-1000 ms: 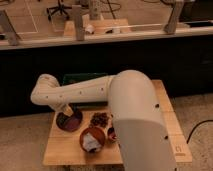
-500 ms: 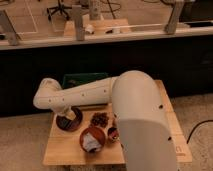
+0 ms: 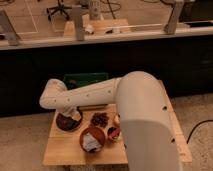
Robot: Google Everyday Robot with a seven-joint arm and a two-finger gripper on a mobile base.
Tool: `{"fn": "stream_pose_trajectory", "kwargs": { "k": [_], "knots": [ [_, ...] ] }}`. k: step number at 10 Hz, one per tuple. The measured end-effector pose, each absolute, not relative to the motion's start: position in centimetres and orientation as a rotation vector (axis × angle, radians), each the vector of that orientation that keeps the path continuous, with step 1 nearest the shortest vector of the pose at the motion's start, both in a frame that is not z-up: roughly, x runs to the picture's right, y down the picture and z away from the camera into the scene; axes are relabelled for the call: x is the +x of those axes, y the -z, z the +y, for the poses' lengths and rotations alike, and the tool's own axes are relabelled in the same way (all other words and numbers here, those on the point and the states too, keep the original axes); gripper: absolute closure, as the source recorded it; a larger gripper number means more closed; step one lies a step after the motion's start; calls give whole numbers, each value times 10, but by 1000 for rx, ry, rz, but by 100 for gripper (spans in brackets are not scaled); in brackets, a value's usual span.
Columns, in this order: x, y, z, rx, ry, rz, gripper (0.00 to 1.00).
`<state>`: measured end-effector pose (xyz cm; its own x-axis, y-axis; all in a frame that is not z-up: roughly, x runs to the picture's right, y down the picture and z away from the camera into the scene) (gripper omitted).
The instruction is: Wipe purple bowl with eraser
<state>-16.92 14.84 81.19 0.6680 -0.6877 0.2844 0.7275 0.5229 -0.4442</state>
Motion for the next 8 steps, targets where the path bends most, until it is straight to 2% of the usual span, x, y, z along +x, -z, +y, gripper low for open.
{"fn": "stream_pose_trajectory", "kwargs": {
  "k": [8],
  "knots": [
    [-179, -837, 123, -567, 832, -69, 68]
  ]
}}
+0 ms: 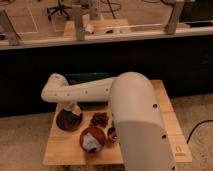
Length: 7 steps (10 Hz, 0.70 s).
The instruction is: Wipe purple bowl with eraser
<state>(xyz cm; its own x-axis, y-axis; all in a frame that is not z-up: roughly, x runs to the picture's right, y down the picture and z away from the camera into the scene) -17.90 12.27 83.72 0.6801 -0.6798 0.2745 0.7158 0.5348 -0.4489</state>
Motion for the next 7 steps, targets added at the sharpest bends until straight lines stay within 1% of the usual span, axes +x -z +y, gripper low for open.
{"fn": "stream_pose_trajectory", "kwargs": {
  "k": [3, 7],
  "knots": [
    [-203, -837, 120, -554, 860, -90, 68],
    [-219, -826, 126, -538, 906, -108, 68]
  ]
}}
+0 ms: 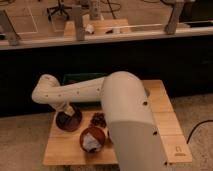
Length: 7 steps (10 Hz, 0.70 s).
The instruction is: Wipe purple bowl with eraser
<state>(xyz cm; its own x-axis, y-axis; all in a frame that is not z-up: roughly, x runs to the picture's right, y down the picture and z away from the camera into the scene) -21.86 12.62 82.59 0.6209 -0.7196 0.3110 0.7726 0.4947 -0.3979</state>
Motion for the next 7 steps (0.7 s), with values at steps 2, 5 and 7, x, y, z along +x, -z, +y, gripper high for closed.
{"fn": "stream_pose_trajectory", "kwargs": {
  "k": [2, 5, 7],
  "knots": [
    [-223, -813, 135, -529, 925, -123, 68],
    [-216, -802, 147, -535, 930, -129, 68],
    [-203, -801, 151, -549, 919, -120, 68]
  ]
}}
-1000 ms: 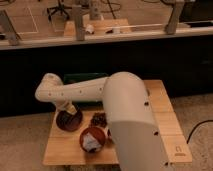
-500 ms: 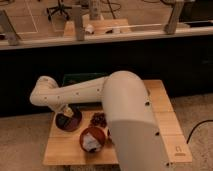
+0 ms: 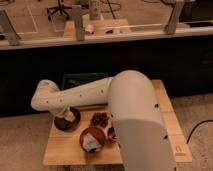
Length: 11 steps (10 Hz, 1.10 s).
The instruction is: Wipe purple bowl with eraser
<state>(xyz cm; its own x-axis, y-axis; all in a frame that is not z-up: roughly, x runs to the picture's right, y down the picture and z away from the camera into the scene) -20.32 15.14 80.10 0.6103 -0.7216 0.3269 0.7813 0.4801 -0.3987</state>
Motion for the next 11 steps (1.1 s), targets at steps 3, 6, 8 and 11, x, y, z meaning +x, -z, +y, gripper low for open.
{"fn": "stream_pose_trajectory", "kwargs": {
  "k": [3, 6, 8, 11],
  "knots": [
    [-184, -811, 150, -566, 884, -96, 68],
    [-173, -833, 135, -574, 862, -73, 68],
    [-178, -839, 128, -571, 863, -73, 68],
    [-199, -837, 125, -560, 888, -88, 69]
  ]
}}
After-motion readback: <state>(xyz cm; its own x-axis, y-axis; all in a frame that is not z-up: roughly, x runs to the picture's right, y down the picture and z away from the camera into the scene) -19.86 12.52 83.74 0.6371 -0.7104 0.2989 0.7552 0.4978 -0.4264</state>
